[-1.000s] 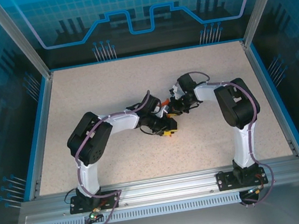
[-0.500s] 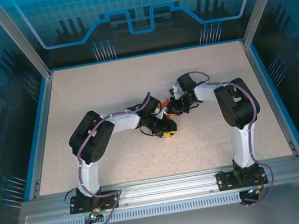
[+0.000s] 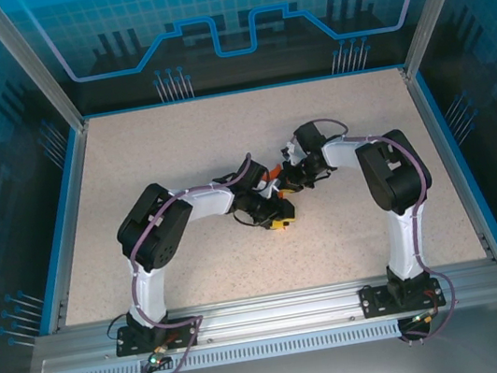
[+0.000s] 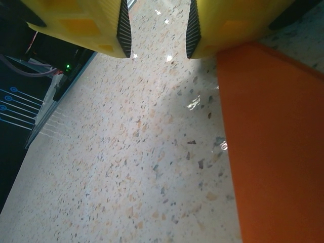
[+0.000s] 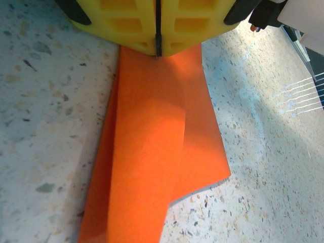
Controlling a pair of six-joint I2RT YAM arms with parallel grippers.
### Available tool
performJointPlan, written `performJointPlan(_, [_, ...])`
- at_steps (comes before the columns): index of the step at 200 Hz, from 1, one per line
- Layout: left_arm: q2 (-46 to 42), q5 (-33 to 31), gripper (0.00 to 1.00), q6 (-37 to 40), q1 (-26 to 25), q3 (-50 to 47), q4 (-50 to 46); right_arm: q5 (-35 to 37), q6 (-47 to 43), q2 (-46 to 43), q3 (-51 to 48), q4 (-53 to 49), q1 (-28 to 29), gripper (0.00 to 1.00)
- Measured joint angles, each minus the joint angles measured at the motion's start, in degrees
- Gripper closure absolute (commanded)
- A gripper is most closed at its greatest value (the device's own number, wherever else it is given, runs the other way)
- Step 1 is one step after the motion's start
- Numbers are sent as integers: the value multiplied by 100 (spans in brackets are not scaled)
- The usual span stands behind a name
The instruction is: Fold a paper plane with a square sheet of paper (fold left side to right side)
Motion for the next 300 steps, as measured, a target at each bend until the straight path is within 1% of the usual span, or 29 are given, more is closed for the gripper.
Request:
performJointPlan(137, [33, 39, 63, 26, 9, 81, -162, 66, -42, 11, 57, -109, 0, 91])
performJointPlan(171, [33, 35, 67, 26, 9, 92, -247, 83, -42, 11, 63, -131, 4, 91])
performJointPlan(253, [33, 31, 68, 2, 9, 63, -243, 87, -42, 11, 66, -136, 4, 91])
performJointPlan(277, [11, 35, 68, 2, 9, -22, -109, 87, -42, 11, 66, -136, 4, 91])
performJointPlan(300, [-212, -24, 68, 2, -22, -291, 22, 85, -42, 11, 66, -136, 4, 91])
